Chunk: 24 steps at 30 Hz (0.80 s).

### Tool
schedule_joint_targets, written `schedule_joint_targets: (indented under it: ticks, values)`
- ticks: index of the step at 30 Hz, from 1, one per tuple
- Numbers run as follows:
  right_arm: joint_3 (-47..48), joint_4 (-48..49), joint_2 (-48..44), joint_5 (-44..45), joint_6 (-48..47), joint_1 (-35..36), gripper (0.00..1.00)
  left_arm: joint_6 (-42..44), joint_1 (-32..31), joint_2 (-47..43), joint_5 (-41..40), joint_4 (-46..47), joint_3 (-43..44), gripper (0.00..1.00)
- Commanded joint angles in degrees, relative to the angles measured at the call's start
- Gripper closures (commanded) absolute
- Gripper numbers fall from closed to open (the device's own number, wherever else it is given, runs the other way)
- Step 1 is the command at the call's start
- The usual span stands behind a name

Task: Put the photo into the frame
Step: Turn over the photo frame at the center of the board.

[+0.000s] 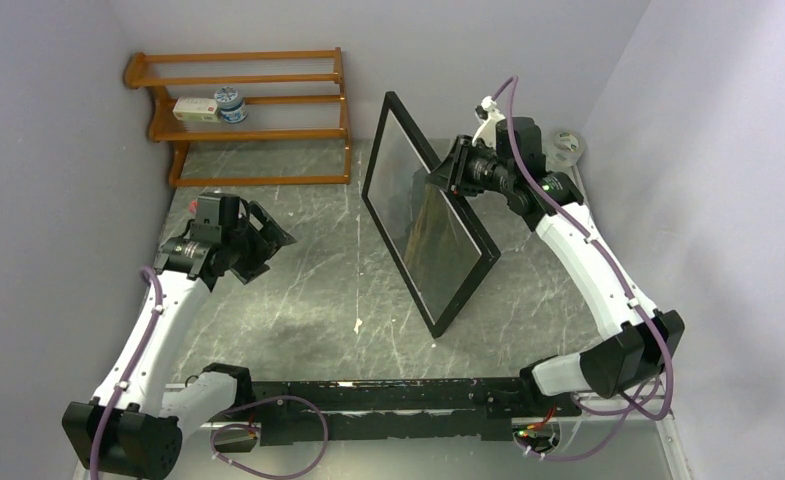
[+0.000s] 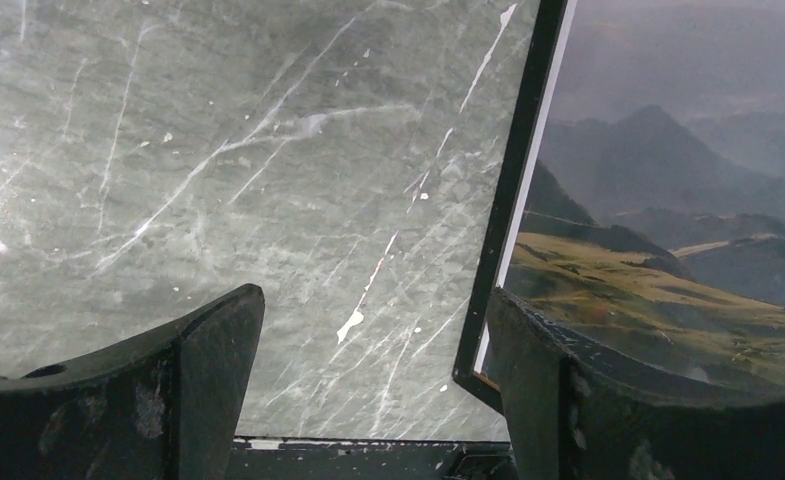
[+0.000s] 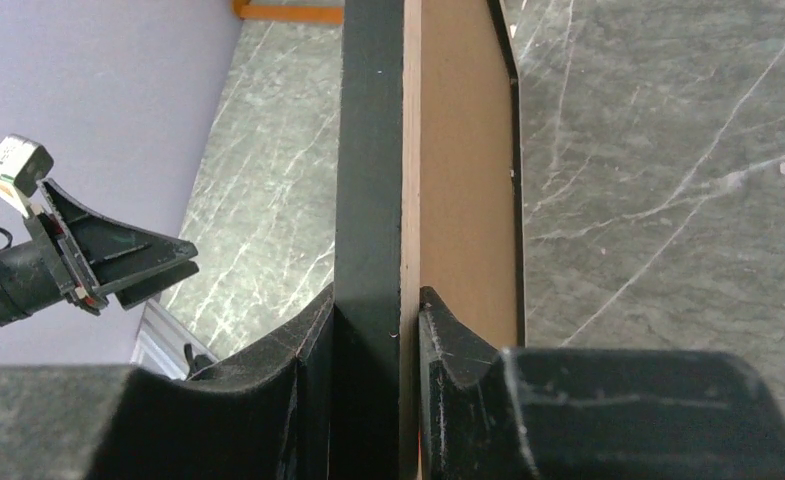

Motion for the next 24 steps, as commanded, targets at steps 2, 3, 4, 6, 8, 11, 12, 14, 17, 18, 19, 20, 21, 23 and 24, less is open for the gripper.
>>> schedule_joint_targets:
  ticks: [2, 3, 4, 6, 8, 11, 12, 14, 17, 18, 19, 20, 21, 23, 24]
  values:
    - [3.5, 1.1, 0.4, 1.6, 0.2, -0.4, 1.0, 1.2, -0.2, -0.1, 2.2, 2.6, -1.4, 0.13]
    - [3.1, 1.1, 0.7, 1.7, 1.1, -0.7, 1.0, 1.2, -0.1, -0.1, 2.5, 2.8, -1.8, 0.13]
    - [2.7, 0.8, 1.0, 2.2, 2.1, -1.1, 1.0, 1.3, -0.1, 0.0, 2.9, 3.1, -2.3, 0.13]
    - [1.6, 0.4, 1.5, 3.0, 4.2, -2.4, 1.0, 1.4, -0.2, 0.2, 3.5, 3.6, -3.1, 0.12]
    - [0.1, 1.0, 1.7, 2.2, 6.4, -4.3, 1.0, 1.5, -0.2, 0.7, 4.2, 4.2, -4.0, 0.12]
    - [-1.1, 1.9, 2.2, -1.4, 9.2, -7.0, 1.0, 1.8, -0.2, 1.9, 5.5, 5.5, -5.0, 0.12]
    - [-1.4, 2.4, 2.3, -2.6, 9.7, -7.6, 1.0, 1.8, -0.2, 2.4, 5.8, 6.1, -5.4, 0.12]
    - [-1.8, 2.9, 2.5, -4.4, 10.7, -8.6, 1.0, 1.9, -0.2, 3.6, 6.9, 7.9, -6.0, 0.12]
    - [-3.3, 4.0, 2.8, -7.2, 12.8, -9.9, 0.99, 2.0, -0.2, 6.1, 9.6, 11.7, -7.1, 0.12]
    - [-4.3, 4.7, 2.6, -7.8, 13.6, -10.3, 0.99, 2.0, -0.1, 7.1, 10.7, 13.2, -7.5, 0.12]
    - [-5.4, 5.4, 2.5, -8.8, 14.3, -10.6, 0.99, 2.1, -0.1, 8.2, 11.9, 14.5, -7.7, 0.12]
    - [-6.8, 6.8, 2.3, -10.5, 15.1, -11.0, 0.98, 2.5, -0.2, 9.5, 13.5, 16.3, -8.1, 0.11]
    - [-8.2, 8.2, 2.2, -12.2, 16.0, -11.4, 0.97, 2.7, -0.2, 10.9, 14.5, 17.4, -8.2, 0.12]
    - [-9.6, 8.2, 2.4, -13.7, 16.0, -11.6, 0.96, 3.2, -0.2, 13.7, 15.9, 19.2, -8.0, 0.12]
    - [-10.4, 7.9, 2.4, -14.0, 16.2, -11.6, 0.95, 3.6, -0.2, 15.0, 16.3, 19.8, -7.7, 0.12]
